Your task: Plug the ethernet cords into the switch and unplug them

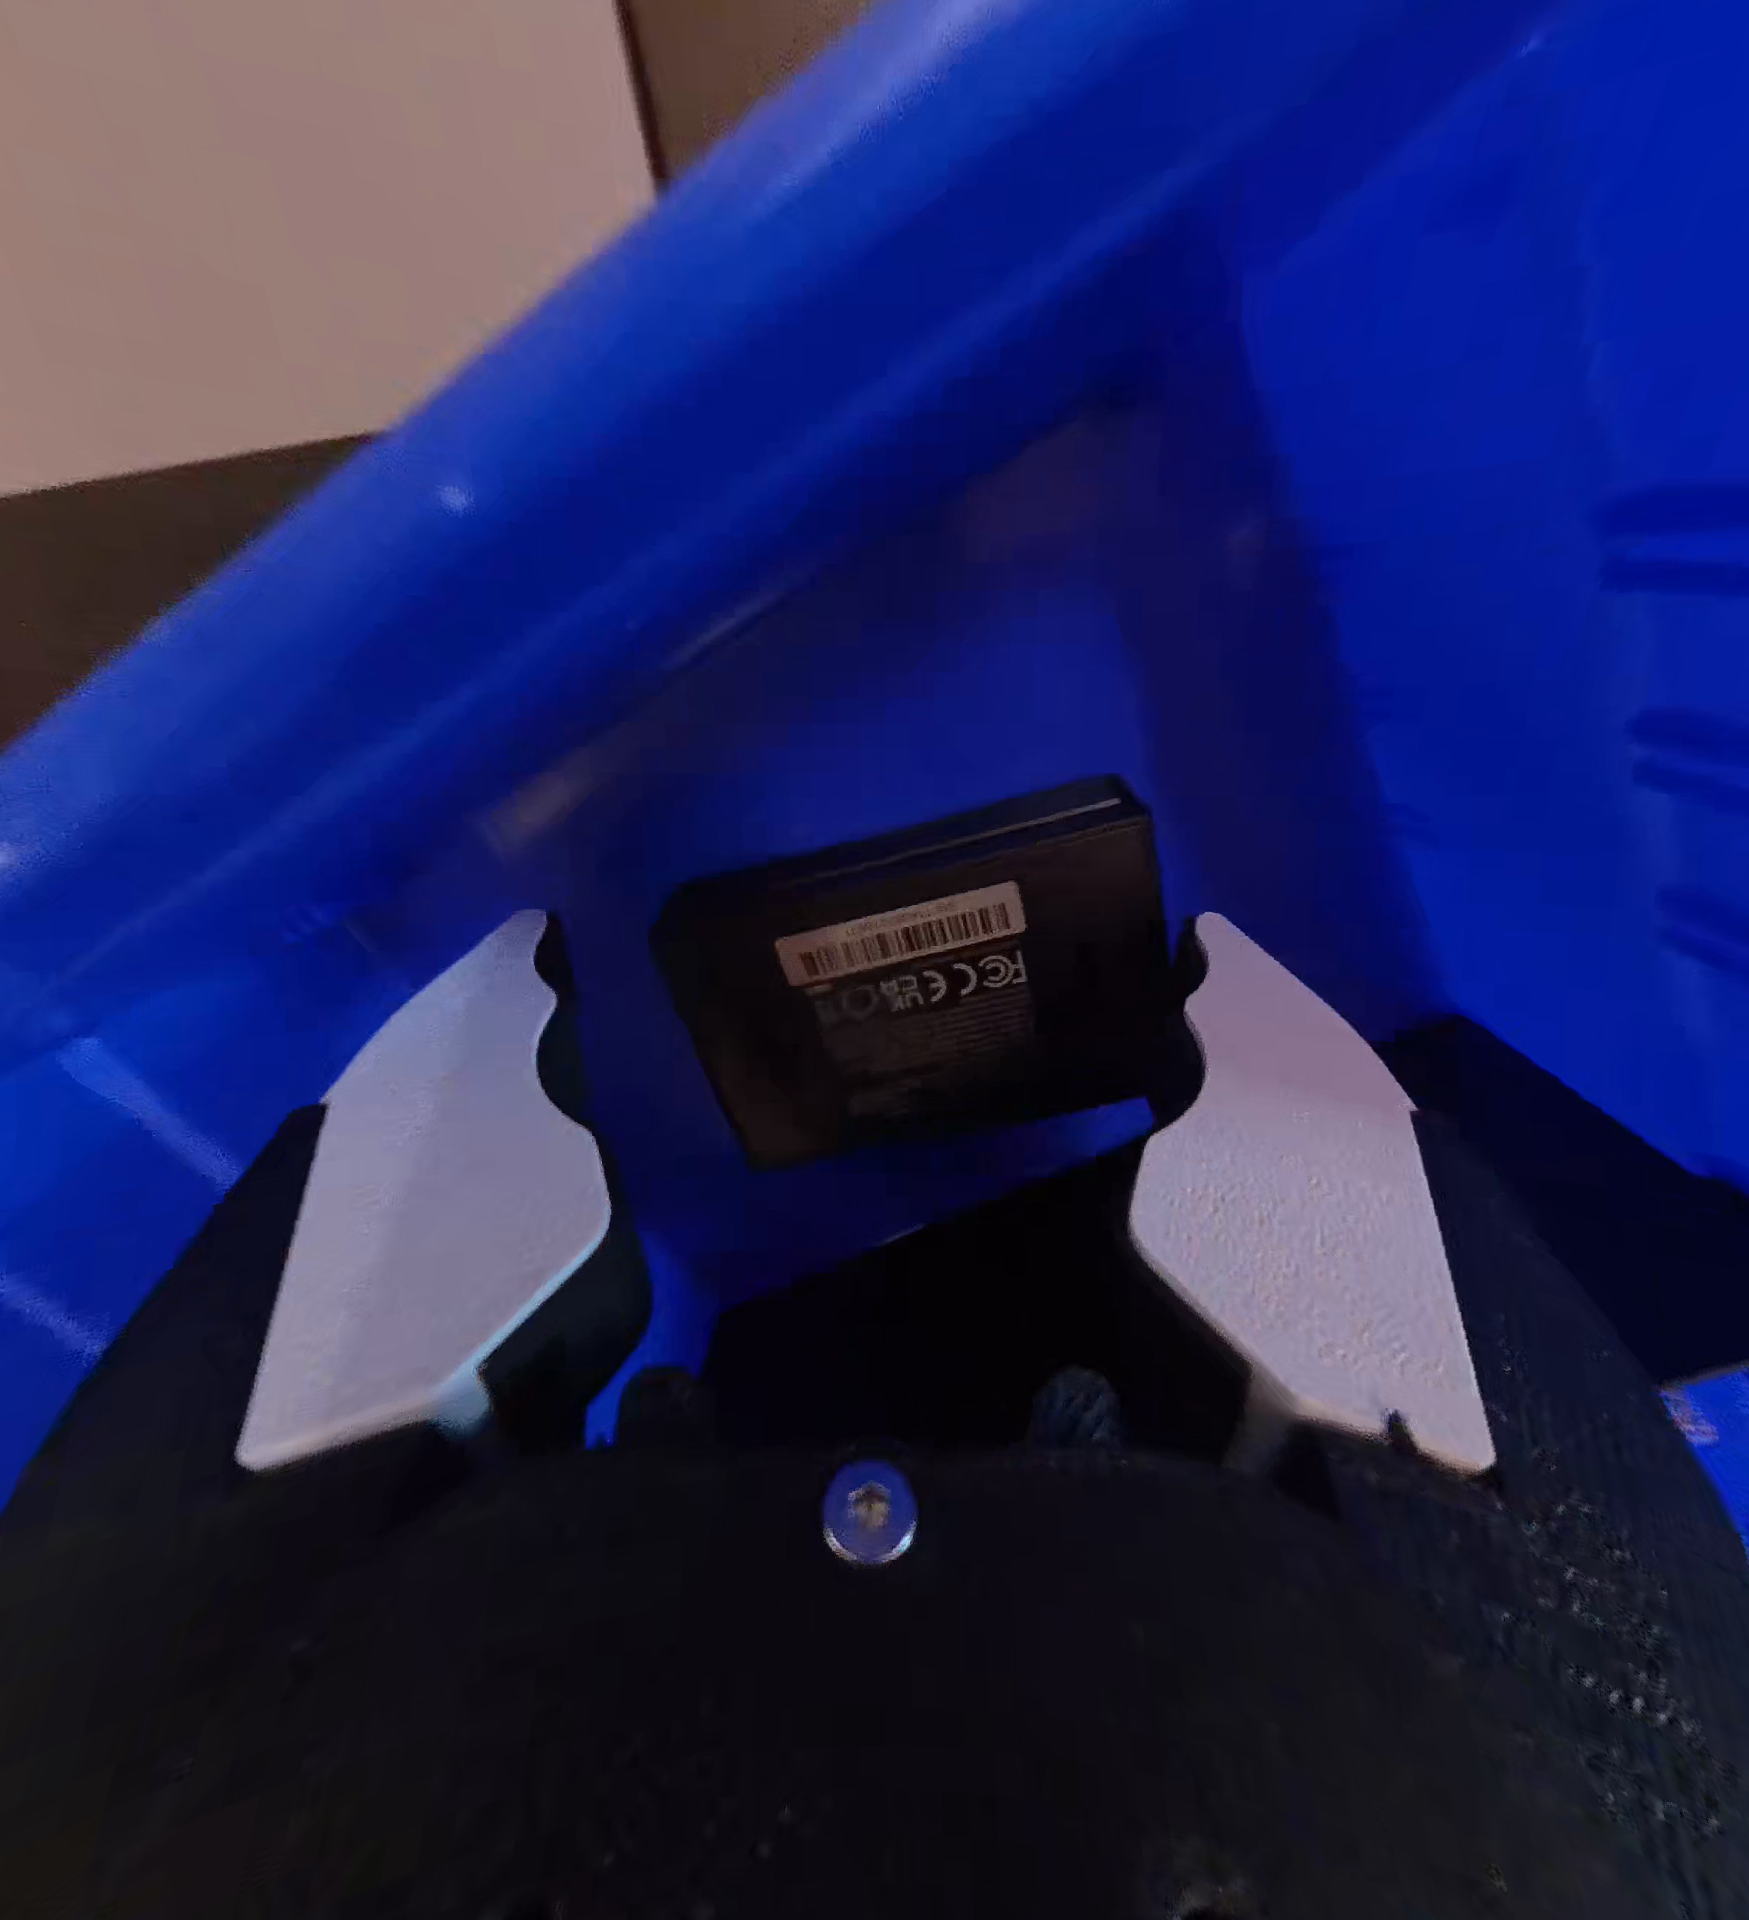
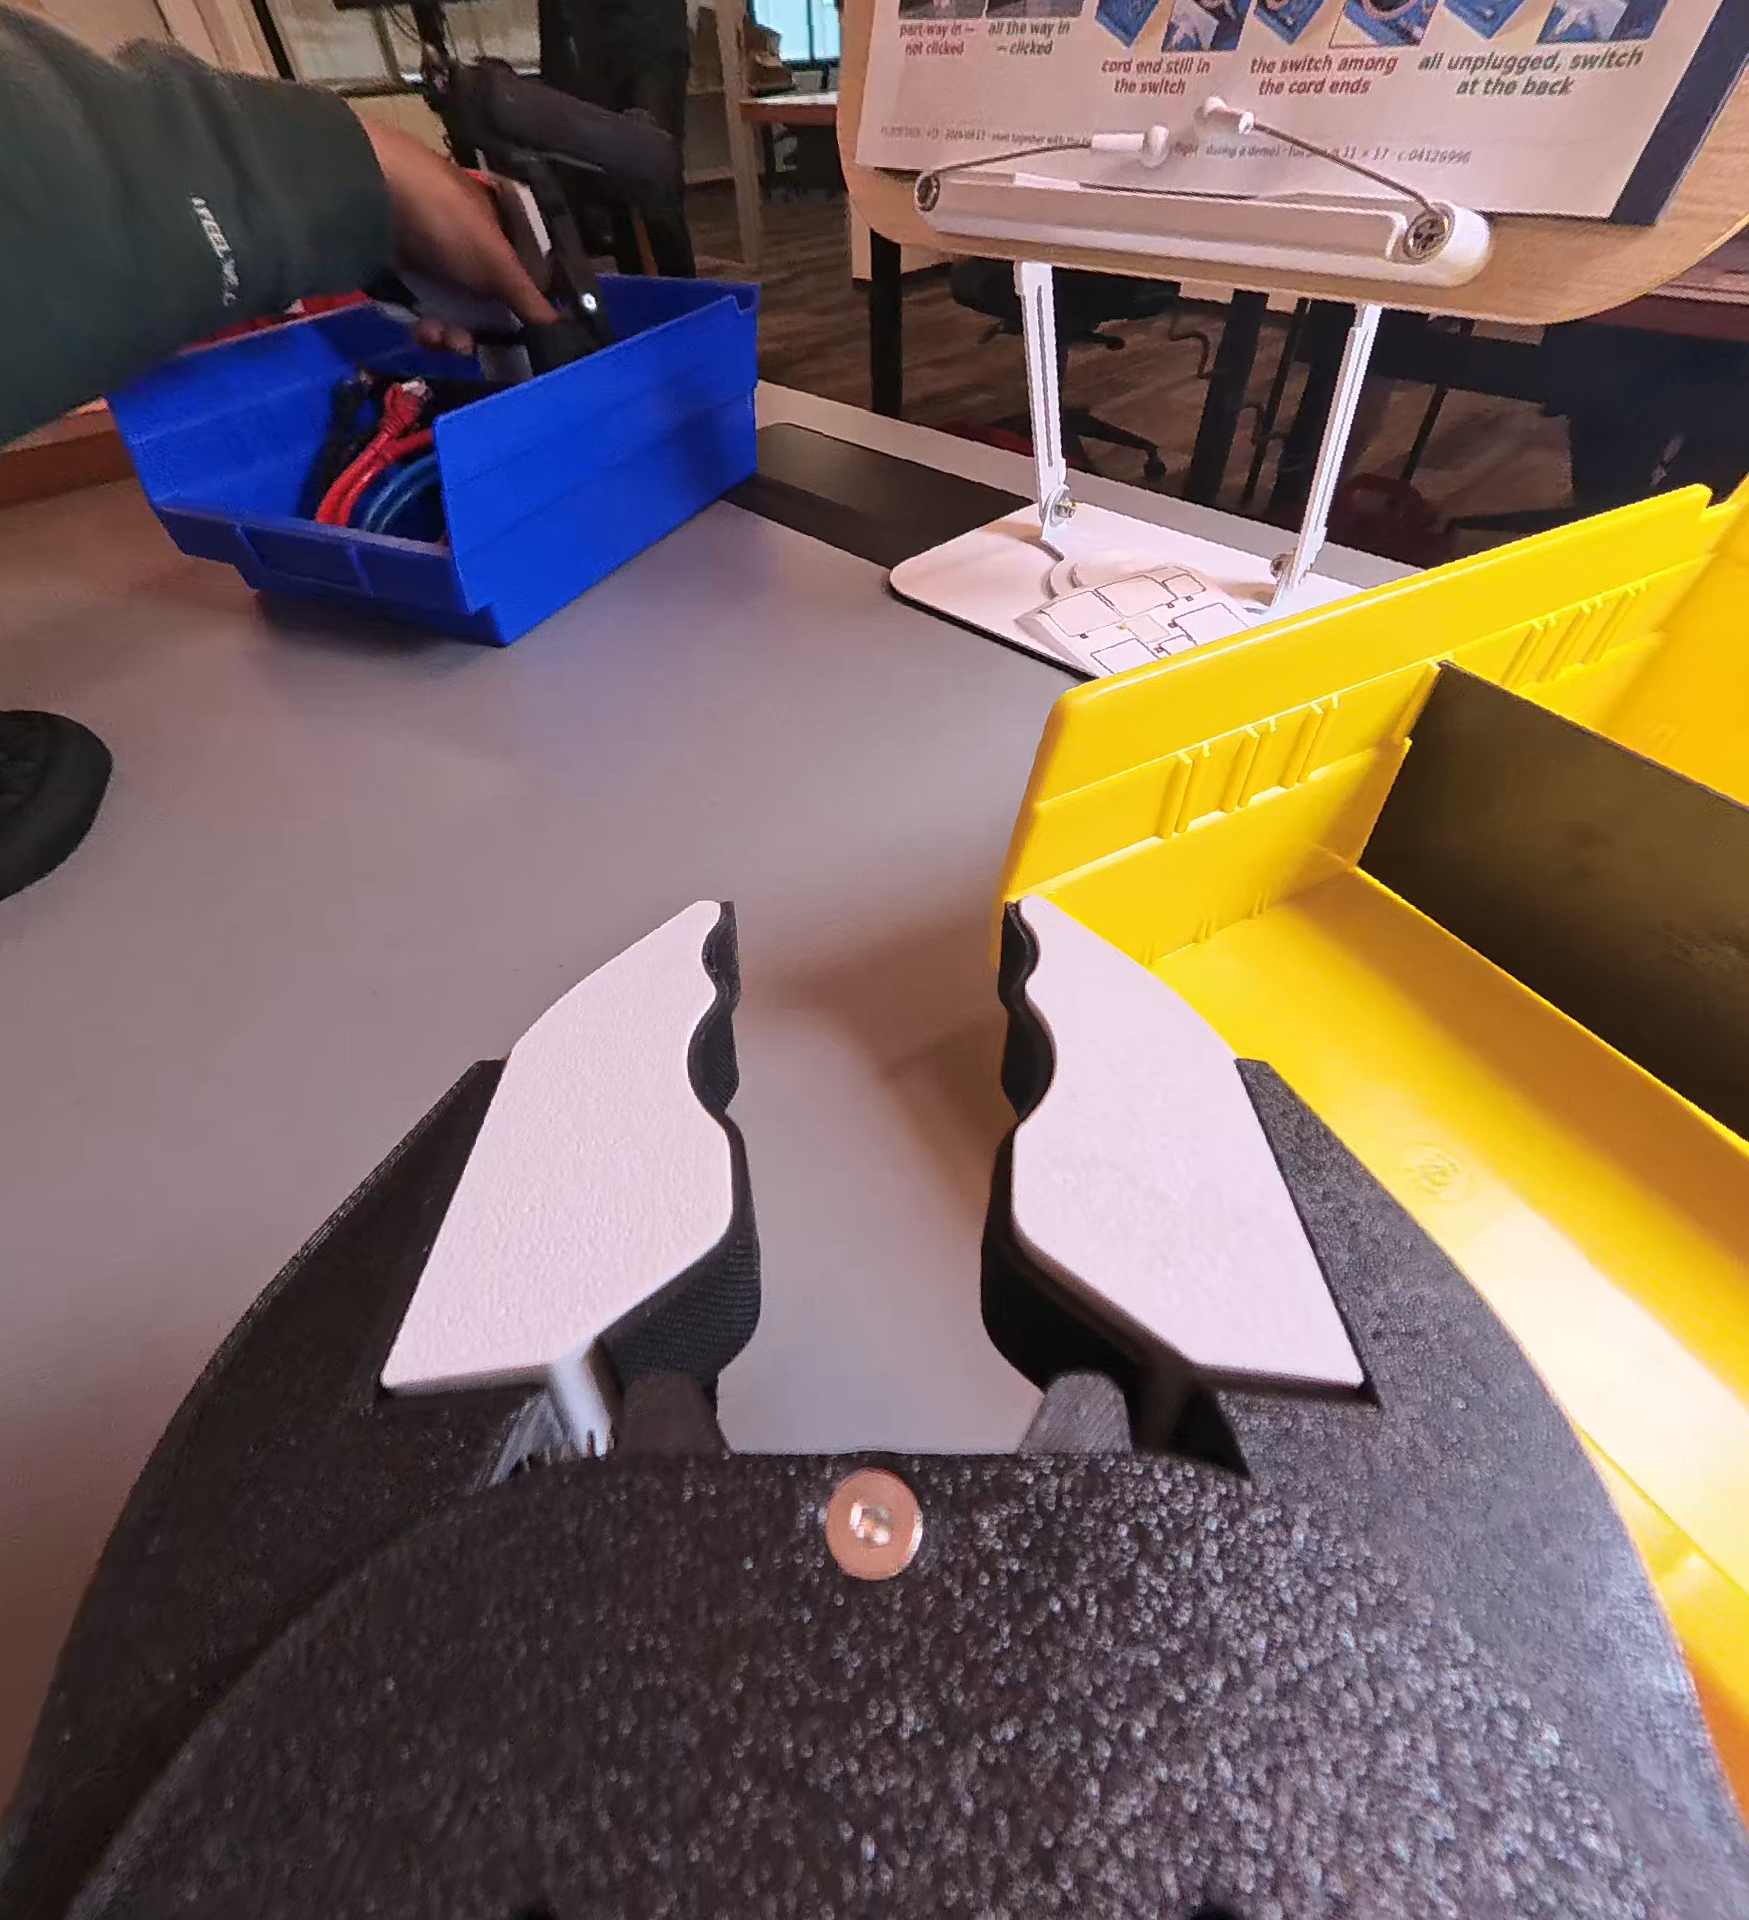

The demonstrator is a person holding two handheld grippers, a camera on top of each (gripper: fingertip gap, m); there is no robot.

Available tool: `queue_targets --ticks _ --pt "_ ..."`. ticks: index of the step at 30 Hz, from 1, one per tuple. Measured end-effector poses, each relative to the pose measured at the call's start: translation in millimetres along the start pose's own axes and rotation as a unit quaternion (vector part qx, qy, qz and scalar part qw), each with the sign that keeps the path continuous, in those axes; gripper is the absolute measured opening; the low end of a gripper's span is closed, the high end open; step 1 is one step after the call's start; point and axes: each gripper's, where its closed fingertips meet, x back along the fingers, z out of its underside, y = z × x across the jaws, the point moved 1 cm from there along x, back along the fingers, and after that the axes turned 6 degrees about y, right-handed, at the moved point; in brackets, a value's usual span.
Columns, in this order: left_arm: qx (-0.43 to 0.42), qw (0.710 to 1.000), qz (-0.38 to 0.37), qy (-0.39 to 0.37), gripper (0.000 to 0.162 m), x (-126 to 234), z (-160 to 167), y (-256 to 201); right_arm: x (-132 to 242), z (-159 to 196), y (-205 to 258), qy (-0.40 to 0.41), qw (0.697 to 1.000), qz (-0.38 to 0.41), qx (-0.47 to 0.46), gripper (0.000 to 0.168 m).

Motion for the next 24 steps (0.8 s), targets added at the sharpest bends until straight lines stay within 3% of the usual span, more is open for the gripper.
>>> queue_targets --ticks 1,8,11,16,20,24 --pt "-0.005 1.000 -0.010 0.006 0.109 0.7 0.8 1.7 -0.6 0.7 0.2 0.001 1.000 -0.002 -0.002 0.049" --pt "0.000 0.998 0.020 0.051 0.118 -16.9 16.2 -5.6 -0.4 0.7 1.0 0.003 1.000 -0.003 0.002 0.049" --pt "0.005 0.998 0.021 0.052 0.109 -15.0 17.2 -3.9 -0.1 0.1 1.4 0.002 1.000 -0.005 0.001 0.049" --pt "0.001 0.998 0.019 0.058 0.107 -9.6 22.4 0.7 2.2 -2.3 2.1 -0.002 1.000 -0.001 0.006 0.049" --pt "-0.002 1.000 0.023 0.005 0.107 26.6 17.2 9.1 1.7 -2.1 2.7 -0.002 1.000 -0.004 0.004 0.049" --pt "-0.026 0.997 0.035 -0.064 0.105 84.9 18.2 10.9 0.1 -2.1 6.6 -0.003 1.000 -0.008 0.015 0.049"
